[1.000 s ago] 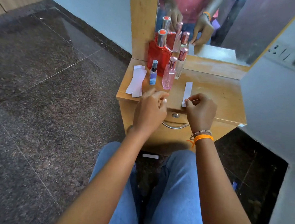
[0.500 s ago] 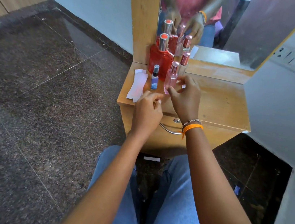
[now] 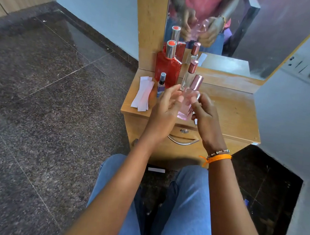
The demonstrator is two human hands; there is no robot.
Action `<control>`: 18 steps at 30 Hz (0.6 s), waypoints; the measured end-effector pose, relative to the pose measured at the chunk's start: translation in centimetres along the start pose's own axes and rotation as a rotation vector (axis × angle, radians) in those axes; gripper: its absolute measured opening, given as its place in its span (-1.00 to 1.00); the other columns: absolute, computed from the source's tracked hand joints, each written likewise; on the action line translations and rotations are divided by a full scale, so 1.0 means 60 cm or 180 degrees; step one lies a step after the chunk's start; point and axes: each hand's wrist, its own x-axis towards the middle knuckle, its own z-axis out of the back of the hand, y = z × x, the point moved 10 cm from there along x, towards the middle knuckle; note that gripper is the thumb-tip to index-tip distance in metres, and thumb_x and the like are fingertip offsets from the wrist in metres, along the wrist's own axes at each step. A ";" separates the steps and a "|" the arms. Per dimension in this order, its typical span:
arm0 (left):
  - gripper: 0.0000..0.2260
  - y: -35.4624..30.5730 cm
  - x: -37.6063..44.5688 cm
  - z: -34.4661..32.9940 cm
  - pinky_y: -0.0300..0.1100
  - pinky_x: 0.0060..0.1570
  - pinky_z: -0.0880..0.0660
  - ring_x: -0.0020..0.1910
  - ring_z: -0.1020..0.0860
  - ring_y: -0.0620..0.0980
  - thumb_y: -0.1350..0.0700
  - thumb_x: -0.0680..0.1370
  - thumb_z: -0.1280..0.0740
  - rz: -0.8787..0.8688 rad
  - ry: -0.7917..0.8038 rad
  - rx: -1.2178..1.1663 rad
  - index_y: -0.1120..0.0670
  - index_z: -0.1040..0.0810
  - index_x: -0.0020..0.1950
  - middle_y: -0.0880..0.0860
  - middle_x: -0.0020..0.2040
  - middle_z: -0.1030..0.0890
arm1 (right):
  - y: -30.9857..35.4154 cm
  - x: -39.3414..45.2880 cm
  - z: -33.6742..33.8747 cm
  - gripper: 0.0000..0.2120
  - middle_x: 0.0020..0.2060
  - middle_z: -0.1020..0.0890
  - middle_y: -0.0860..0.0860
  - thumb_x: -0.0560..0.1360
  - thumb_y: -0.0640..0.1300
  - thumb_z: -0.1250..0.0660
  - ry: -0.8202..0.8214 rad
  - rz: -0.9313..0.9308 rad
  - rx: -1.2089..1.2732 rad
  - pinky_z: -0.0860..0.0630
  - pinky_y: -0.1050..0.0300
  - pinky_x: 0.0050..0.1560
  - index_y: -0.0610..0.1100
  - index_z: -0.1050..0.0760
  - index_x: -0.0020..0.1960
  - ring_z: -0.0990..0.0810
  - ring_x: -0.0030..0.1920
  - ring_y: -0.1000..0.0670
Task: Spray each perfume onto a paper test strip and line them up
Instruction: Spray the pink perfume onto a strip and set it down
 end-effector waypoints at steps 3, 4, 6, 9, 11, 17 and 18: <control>-0.72 0.007 0.001 -0.009 -0.22 0.18 -0.47 0.18 -0.51 -0.16 0.09 0.57 -0.25 0.0123 0.0080 -0.0204 -0.01 -0.45 0.28 -0.09 0.16 -0.57 | 0.000 -0.014 -0.009 -0.82 -0.09 -0.52 -0.05 0.60 -0.22 -0.20 0.0428 -0.0087 -0.0170 -0.40 0.34 -0.17 -0.21 -0.51 0.13 -0.48 -0.24 0.22; -0.73 0.009 0.002 -0.004 -0.16 0.17 -0.49 0.17 -0.53 -0.13 0.13 0.55 -0.28 0.0125 0.0008 -0.0160 0.01 -0.49 0.25 -0.09 0.13 -0.59 | -0.001 -0.016 -0.006 -0.81 -0.02 -0.51 -0.13 0.58 -0.22 -0.22 0.0412 -0.0146 -0.0181 -0.43 0.27 -0.10 -0.23 -0.52 0.14 -0.52 -0.18 0.16; -0.75 0.006 0.001 0.004 -0.22 0.10 -0.49 0.12 -0.54 -0.13 0.16 0.52 -0.32 0.0056 -0.0114 -0.0031 0.03 -0.54 0.20 -0.10 0.06 -0.62 | -0.002 -0.018 0.002 -0.81 0.10 -0.51 -0.25 0.55 -0.27 -0.26 0.0241 -0.0273 -0.0111 -0.50 0.09 0.03 -0.25 -0.52 0.14 -0.58 -0.03 -0.06; -0.76 -0.005 -0.003 0.011 -0.54 -0.11 -0.40 0.03 -0.53 -0.15 0.15 0.49 -0.37 -0.0063 -0.0239 0.0223 0.03 -0.57 0.15 -0.12 0.02 -0.62 | 0.018 -0.018 0.020 -0.77 0.10 -0.53 -0.19 0.54 -0.33 -0.22 -0.0252 -0.0253 0.0309 -0.51 0.11 0.13 -0.25 -0.44 0.18 -0.56 0.08 -0.09; -0.75 -0.017 -0.008 0.007 -0.58 -0.14 -0.37 0.04 -0.54 -0.14 0.16 0.50 -0.36 -0.0228 -0.0220 0.0470 0.06 -0.57 0.17 -0.04 0.08 -0.63 | 0.032 -0.014 0.020 -0.81 -0.01 -0.54 -0.09 0.56 -0.30 -0.18 -0.0474 -0.0241 0.0864 -0.50 0.19 0.06 -0.18 -0.40 0.16 -0.54 -0.02 0.00; -0.68 -0.024 -0.023 -0.003 -0.48 -0.04 -0.43 0.05 -0.55 -0.13 0.28 0.50 -0.32 -0.0325 -0.0039 0.0610 0.04 -0.53 0.22 -0.04 0.12 -0.61 | 0.032 0.006 -0.004 -0.84 -0.47 -0.31 0.03 0.59 -0.25 -0.14 -0.0807 -0.0591 0.2109 -0.27 0.27 -0.42 -0.10 -0.31 -0.16 -0.28 -0.46 0.10; -0.68 -0.019 -0.023 0.000 -0.53 -0.06 -0.41 0.05 -0.54 -0.14 0.25 0.50 -0.33 -0.0278 0.0012 0.0564 0.04 -0.51 0.24 -0.05 0.14 -0.59 | 0.027 0.013 -0.002 -0.82 -0.51 -0.31 0.04 0.58 -0.29 -0.13 -0.0838 -0.0649 0.2360 -0.24 0.24 -0.40 -0.10 -0.30 -0.17 -0.26 -0.47 0.09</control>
